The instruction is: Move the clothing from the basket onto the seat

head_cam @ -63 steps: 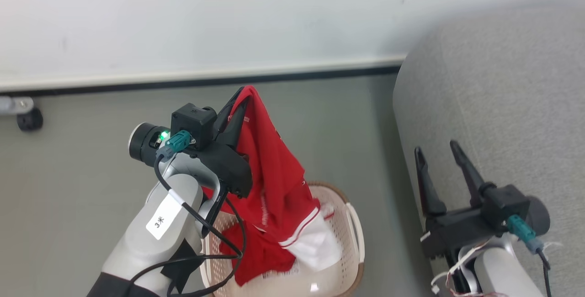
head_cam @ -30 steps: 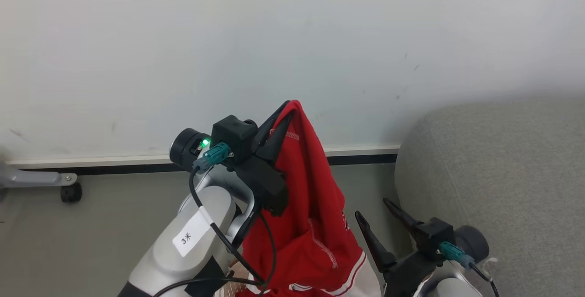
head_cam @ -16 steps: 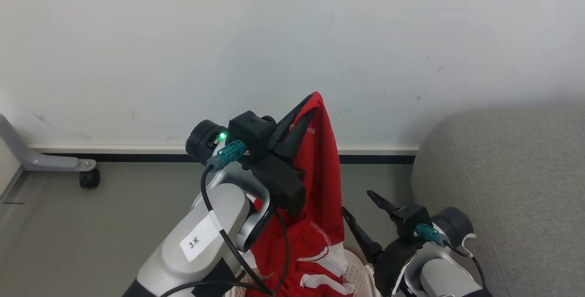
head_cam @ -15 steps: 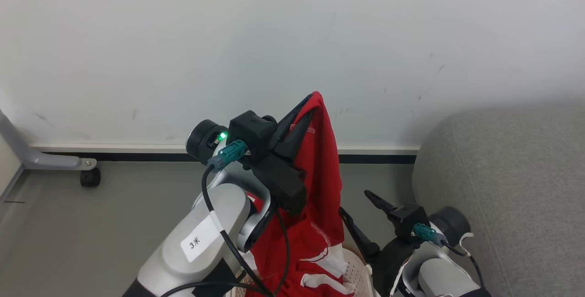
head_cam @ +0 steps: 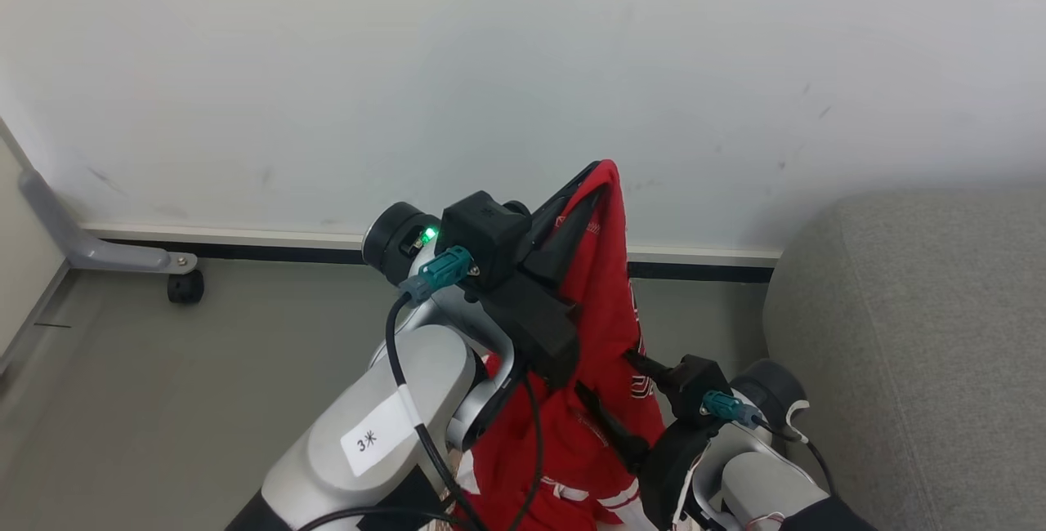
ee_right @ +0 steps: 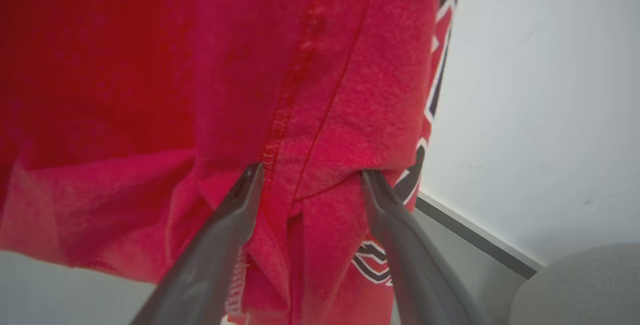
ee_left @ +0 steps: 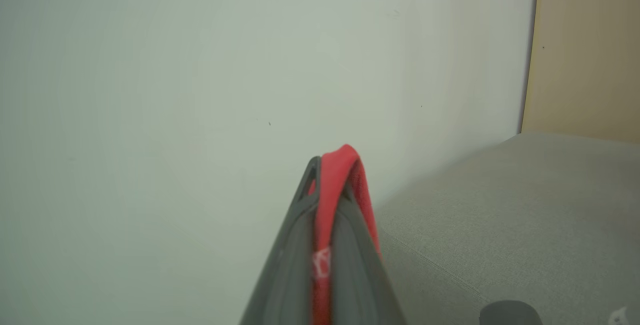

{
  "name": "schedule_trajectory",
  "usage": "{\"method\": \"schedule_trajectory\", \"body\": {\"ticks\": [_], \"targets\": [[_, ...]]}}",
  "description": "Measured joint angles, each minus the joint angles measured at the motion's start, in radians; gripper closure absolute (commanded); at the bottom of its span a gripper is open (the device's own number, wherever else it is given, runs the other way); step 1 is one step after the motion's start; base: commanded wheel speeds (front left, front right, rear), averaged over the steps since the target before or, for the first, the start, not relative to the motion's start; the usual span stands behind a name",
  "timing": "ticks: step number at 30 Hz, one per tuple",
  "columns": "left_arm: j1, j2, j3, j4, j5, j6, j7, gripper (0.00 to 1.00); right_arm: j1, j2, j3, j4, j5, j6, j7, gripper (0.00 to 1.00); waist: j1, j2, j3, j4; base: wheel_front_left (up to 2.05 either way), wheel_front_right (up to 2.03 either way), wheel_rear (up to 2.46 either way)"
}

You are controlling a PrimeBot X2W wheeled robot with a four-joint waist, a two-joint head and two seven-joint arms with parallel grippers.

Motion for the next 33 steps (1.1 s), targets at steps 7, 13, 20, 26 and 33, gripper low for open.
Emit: {"method": "schedule_trajectory", "body": {"ticks": [7,13,20,26,33], "targets": [[-0.012,0.0,-0.016,-0.021,-0.011,0.012,0.005,1.0,-0.054,0.003,0.093,0.017,0.07,0.0,0.0,0.0,-0.0001,0.0,0.016,0.024,0.0,0.0,0.0],[-0.012,0.0,-0.016,-0.023,-0.014,0.021,0.007,1.0,-0.105,0.004,0.153,0.017,0.115,0.0,0.0,0.24,-0.0001,0.0,0.027,0.033,0.0,0.0,0.0],[-0.011,0.007,0.002,-0.023,-0.016,0.038,0.008,1.0,-0.158,0.005,0.164,0.015,0.177,0.0,0.0,1.0,0.0,0.0,0.036,0.02,0.0,0.0,0.0],[-0.002,0.029,0.022,-0.012,-0.024,0.048,0.008,1.0,-0.166,0.0,0.188,0.012,0.208,0.0,0.0,1.0,0.0,0.0,0.042,-0.01,0.0,0.0,0.0],[0.052,0.067,0.06,0.016,-0.058,0.066,-0.002,1.0,-0.215,-0.072,0.186,-0.016,0.232,0.0,0.0,1.0,-0.0001,0.0,0.044,-0.058,0.0,0.0,0.0]]}}
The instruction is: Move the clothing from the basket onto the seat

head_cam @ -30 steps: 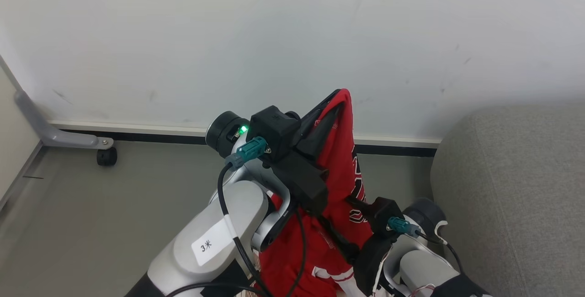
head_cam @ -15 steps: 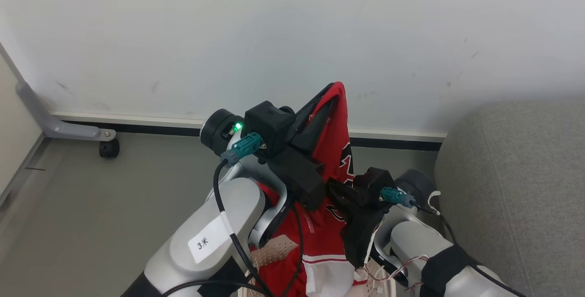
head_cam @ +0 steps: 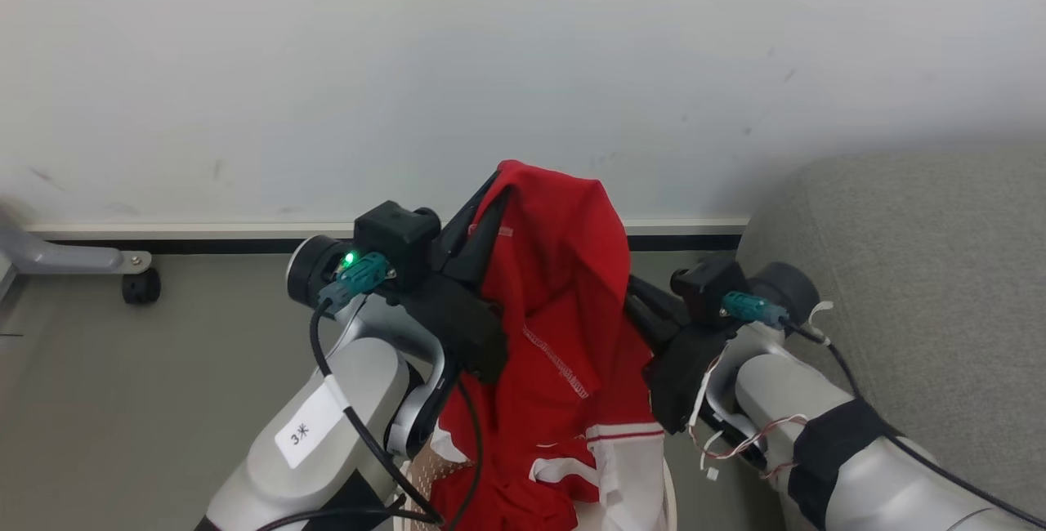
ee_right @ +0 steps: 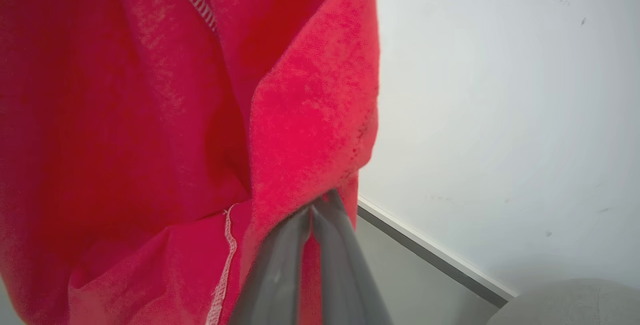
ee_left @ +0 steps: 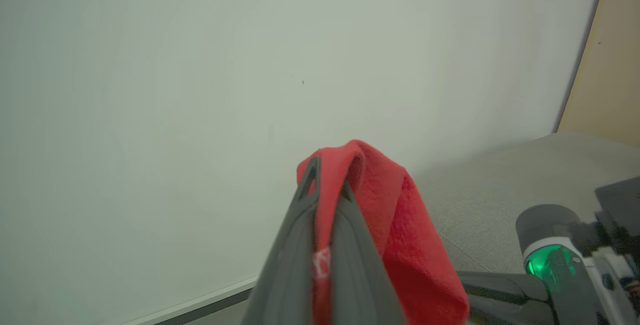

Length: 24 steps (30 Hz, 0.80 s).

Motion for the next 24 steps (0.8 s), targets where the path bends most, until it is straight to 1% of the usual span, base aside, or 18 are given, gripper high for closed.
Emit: {"method": "schedule_trajectory", "body": {"ticks": [3,4,5,6,7,8,9,14,24], "targets": [[0.027,0.012,0.014,0.011,-0.006,0.008,-0.013,0.99,-0.016,-0.034,-0.013,-0.016,0.017,0.0,0.0,1.0,0.0,0.0,0.0,-0.024,0.0,0.0,0.0],[0.036,0.015,0.018,0.013,-0.008,0.009,-0.015,0.82,-0.022,-0.044,-0.016,-0.02,0.02,0.0,0.0,1.0,0.0,0.0,-0.001,-0.032,0.0,0.0,0.0],[0.045,0.015,0.021,0.016,-0.009,0.013,-0.021,0.75,-0.026,-0.055,-0.021,-0.027,0.021,0.0,0.0,1.0,0.0,0.0,-0.001,-0.041,0.0,0.0,0.0],[0.053,0.015,0.025,0.019,-0.013,0.017,-0.024,0.55,-0.029,-0.066,-0.026,-0.033,0.024,0.0,0.0,1.0,0.0,0.0,-0.002,-0.049,0.0,0.0,0.0],[0.062,0.016,0.028,0.022,-0.017,0.017,-0.031,0.23,-0.032,-0.076,-0.028,-0.037,0.026,0.0,0.0,1.0,0.0,0.0,-0.002,-0.057,0.0,0.0,0.0],[0.07,0.017,0.03,0.026,-0.018,0.017,-0.033,0.07,-0.037,-0.086,-0.03,-0.041,0.026,0.0,0.0,1.0,0.0,0.0,-0.003,-0.066,0.0,0.0,0.0],[0.078,0.018,0.032,0.029,-0.019,0.017,-0.037,0.0,-0.041,-0.094,-0.034,-0.044,0.027,0.0,0.0,1.0,0.0,0.0,-0.003,-0.074,0.0,0.0,0.0],[0.104,0.019,0.042,0.037,-0.026,0.025,-0.048,0.0,-0.053,-0.123,-0.041,-0.059,0.029,0.0,0.0,1.0,0.0,0.0,-0.006,-0.106,0.0,0.0,0.0],[0.17,0.018,0.041,0.044,-0.028,0.023,-0.072,0.0,-0.069,-0.181,-0.049,-0.097,0.028,0.0,0.0,1.0,-0.0002,0.0,-0.016,-0.182,0.0,0.0,0.0]]}}
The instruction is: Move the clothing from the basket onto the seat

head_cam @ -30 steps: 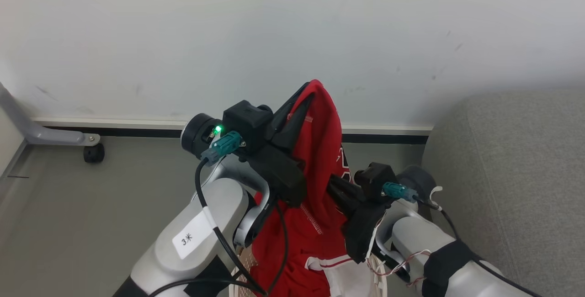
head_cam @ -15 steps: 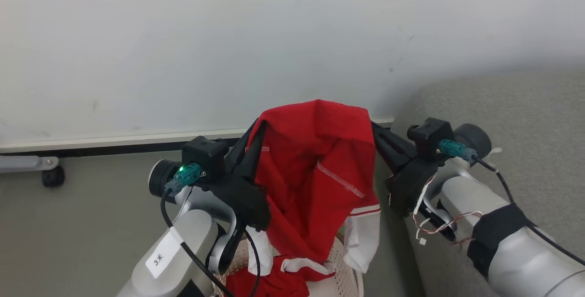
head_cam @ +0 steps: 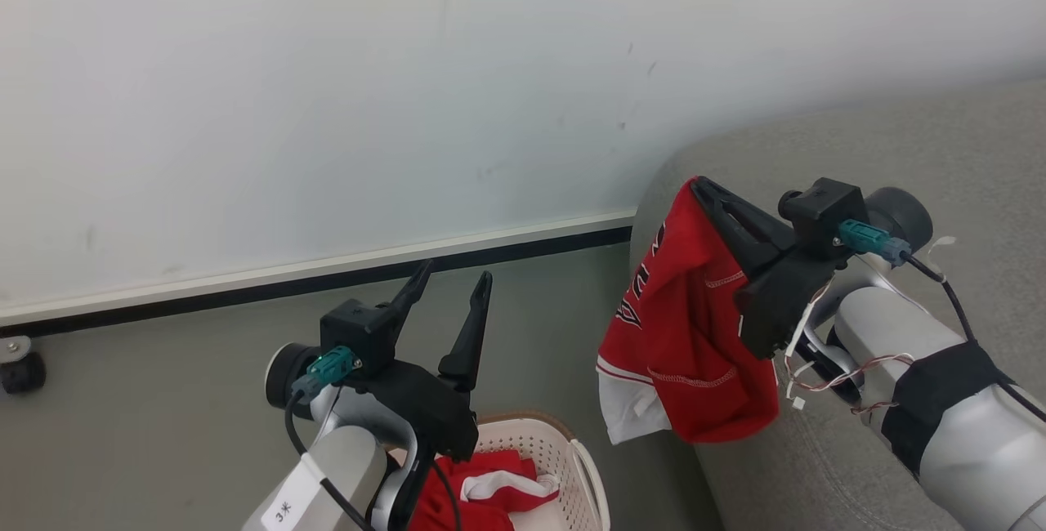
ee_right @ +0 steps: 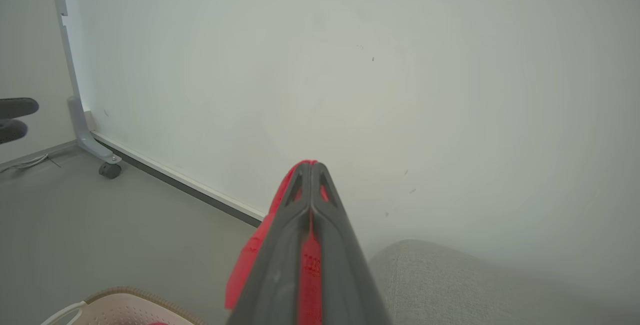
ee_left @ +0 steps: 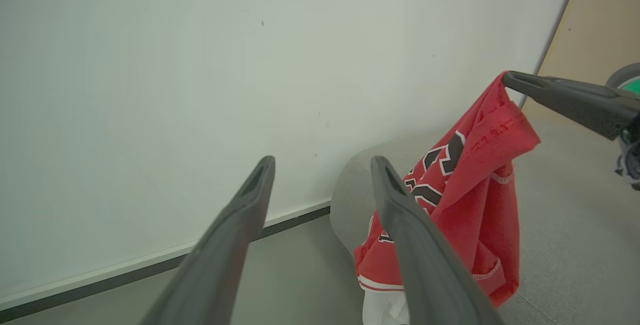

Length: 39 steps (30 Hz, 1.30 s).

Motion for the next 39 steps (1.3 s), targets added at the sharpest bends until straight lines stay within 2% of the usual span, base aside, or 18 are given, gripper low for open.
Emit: {"method": "schedule_trajectory", "body": {"ticks": [14,26,34,39], "targets": [[0.085,-0.001,-0.014,-0.026,0.0,-0.016,-0.02,0.0,-0.041,-0.081,-0.04,-0.05,-0.019,0.0,0.0,1.0,0.0,0.0,-0.014,-0.134,0.0,0.0,0.0],[0.105,-0.023,-0.035,-0.083,0.015,-0.012,-0.023,0.0,-0.091,-0.192,-0.102,-0.137,-0.046,0.0,0.0,1.0,0.0,0.0,-0.001,-0.261,0.0,0.0,0.0],[0.104,-0.032,-0.067,-0.136,0.046,-0.007,-0.024,0.0,-0.116,-0.267,-0.144,-0.147,-0.046,0.0,0.0,1.0,0.0002,-0.0001,0.059,-0.272,0.0,0.0,0.0],[0.083,-0.026,-0.08,-0.181,0.084,-0.006,-0.024,0.0,-0.191,-0.303,-0.184,-0.137,-0.041,0.0,0.0,1.0,0.0002,0.0,0.113,-0.258,0.0,0.0,0.0]]}}
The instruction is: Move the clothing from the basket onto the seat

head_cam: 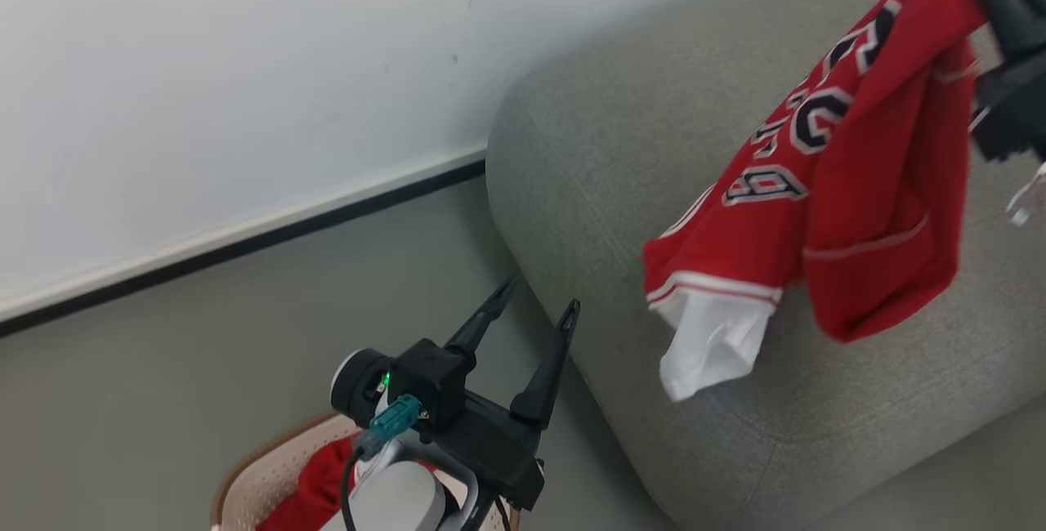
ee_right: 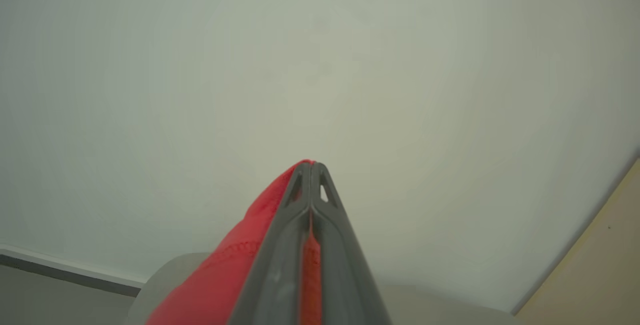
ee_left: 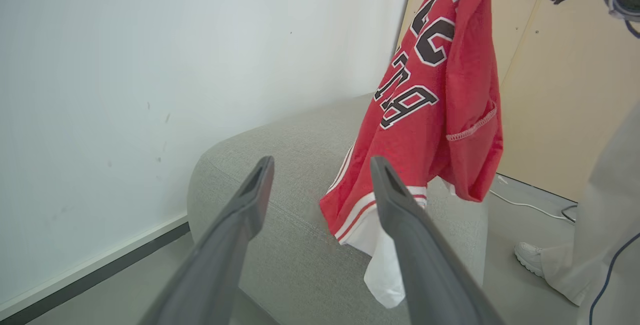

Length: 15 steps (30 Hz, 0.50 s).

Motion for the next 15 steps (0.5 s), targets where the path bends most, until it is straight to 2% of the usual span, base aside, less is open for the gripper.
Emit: {"method": "schedule_trajectory", "body": {"ticks": [15], "targets": [[-0.124,0.049,-0.021,-0.127,0.085,0.009,0.035,0.0,-0.339,-0.068,-0.105,0.112,0.005,0.0,0.028,1.0,0.0002,0.0001,0.214,0.097,0.0,0.0,0.0]]}}
